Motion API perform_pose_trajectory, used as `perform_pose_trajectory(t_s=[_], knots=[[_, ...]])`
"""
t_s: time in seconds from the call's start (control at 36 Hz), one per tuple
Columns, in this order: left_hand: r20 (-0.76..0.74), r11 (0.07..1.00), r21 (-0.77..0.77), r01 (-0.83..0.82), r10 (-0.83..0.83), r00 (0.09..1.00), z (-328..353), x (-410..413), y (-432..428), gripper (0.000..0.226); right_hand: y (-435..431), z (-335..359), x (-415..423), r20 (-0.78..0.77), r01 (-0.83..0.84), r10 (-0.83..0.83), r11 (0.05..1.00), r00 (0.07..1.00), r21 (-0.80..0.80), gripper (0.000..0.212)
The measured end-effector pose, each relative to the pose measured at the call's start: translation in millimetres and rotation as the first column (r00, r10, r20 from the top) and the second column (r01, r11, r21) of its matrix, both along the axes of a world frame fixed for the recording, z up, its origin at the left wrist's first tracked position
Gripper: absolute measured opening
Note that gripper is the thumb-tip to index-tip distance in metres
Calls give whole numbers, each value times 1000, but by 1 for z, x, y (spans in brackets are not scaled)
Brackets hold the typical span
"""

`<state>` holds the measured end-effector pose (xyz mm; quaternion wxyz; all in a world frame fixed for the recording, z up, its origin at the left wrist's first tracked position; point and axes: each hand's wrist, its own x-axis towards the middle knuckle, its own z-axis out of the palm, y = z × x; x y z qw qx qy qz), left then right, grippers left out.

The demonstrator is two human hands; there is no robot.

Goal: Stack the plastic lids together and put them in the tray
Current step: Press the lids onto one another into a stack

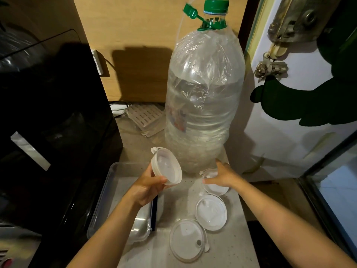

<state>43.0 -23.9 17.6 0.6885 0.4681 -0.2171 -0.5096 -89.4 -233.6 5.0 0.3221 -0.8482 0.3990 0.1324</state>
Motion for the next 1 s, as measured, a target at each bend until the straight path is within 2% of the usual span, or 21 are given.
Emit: perform_pose_trajectory(t_s=[0.17,0.25,0.39,0.53,0.72,0.81,1.0], knots=[[-4,1000,-18,2,-2,1000,1,-1,0,115,8,-13,1,-82,-50,42,994,996,-101,111],[2,1000,-21,6,-6,1000,1,-1,1,120,14,-18,3,-100,-58,44,988,994,-140,104],[-15,1000,-29,3,-3,1000,2,-2,2,118,17,-23,4,-111,-84,63,978,992,-192,96],[-60,998,-56,-18,15,998,5,-4,2,113,14,-21,3,-88,-41,25,982,996,-186,96],[-105,997,-68,-35,28,994,5,-4,1,110,4,-1,3,17,34,-32,990,999,-137,91],[-118,997,-72,-39,31,993,4,-3,1,108,4,17,4,46,20,-13,988,999,-156,94],[-128,997,-73,-37,27,991,5,-2,0,106,20,77,7,243,-42,88,981,966,-188,96]])
